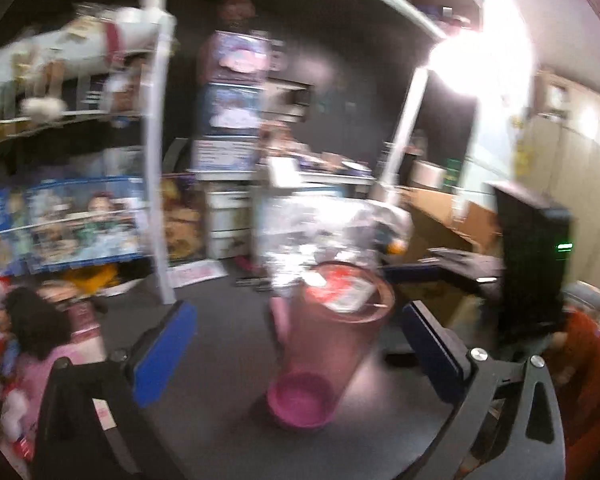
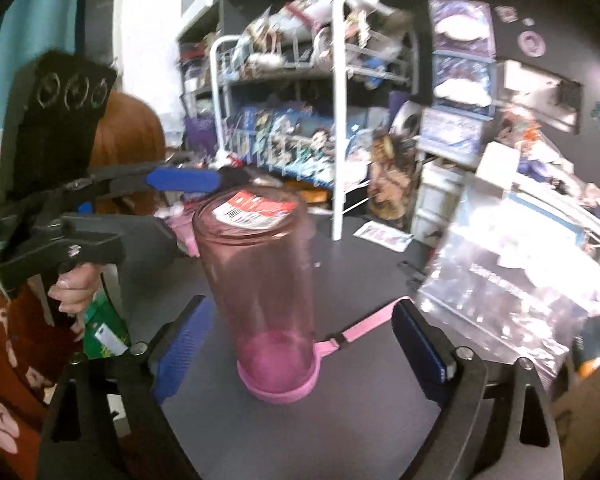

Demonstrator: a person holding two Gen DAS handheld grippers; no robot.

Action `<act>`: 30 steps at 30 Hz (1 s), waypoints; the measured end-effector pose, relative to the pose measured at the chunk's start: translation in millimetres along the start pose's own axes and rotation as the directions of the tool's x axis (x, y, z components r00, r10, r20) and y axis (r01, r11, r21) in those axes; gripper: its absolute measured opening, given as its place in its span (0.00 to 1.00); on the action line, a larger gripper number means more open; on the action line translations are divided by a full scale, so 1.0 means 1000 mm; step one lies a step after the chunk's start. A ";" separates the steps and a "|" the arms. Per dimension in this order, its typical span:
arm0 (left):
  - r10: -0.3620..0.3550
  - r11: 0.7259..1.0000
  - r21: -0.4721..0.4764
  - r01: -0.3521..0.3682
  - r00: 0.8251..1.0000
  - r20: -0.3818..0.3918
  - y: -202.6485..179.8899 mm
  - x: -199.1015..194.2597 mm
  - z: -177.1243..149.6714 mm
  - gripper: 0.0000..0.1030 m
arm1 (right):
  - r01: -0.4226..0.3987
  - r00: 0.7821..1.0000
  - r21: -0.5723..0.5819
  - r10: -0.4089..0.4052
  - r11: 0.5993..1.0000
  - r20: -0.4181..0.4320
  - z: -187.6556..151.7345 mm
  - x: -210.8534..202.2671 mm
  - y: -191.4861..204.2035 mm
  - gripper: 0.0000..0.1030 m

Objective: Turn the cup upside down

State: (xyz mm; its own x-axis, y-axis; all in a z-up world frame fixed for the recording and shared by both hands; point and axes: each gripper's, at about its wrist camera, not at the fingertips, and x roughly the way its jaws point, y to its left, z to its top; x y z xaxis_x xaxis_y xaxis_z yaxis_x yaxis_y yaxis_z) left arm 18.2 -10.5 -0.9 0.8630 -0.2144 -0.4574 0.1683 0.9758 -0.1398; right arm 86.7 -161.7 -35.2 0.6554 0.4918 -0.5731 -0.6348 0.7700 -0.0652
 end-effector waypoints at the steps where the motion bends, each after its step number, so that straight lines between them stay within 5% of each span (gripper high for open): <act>1: 0.057 0.998 -0.009 -0.057 0.998 0.002 0.000 -0.002 -0.001 0.99 | 0.034 0.999 0.011 -0.034 0.999 0.016 0.000 -0.007 0.000 0.92; 5: 0.210 0.977 -0.046 -0.209 0.978 0.003 0.001 -0.008 -0.005 0.99 | 0.088 0.993 0.063 -0.093 0.994 0.077 0.003 -0.037 -0.003 0.99; 8: 0.260 0.963 -0.081 -0.259 0.966 0.000 0.001 -0.012 -0.009 0.99 | 0.096 0.990 0.120 -0.108 0.988 0.093 0.003 -0.054 -0.004 1.00; 30: 0.254 0.962 -0.101 -0.252 0.967 0.005 -0.013 -0.015 -0.009 0.99 | 0.043 0.992 0.142 -0.059 0.989 0.112 -0.001 -0.070 0.007 1.00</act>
State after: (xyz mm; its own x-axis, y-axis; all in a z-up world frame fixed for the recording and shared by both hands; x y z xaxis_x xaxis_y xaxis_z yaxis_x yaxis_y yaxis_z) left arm -1.1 -19.9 0.1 0.8800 0.0409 -0.4733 -0.1038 0.9888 -0.1075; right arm 36.0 -191.6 3.6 0.7333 0.4878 -0.4735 -0.5415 0.8403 0.0270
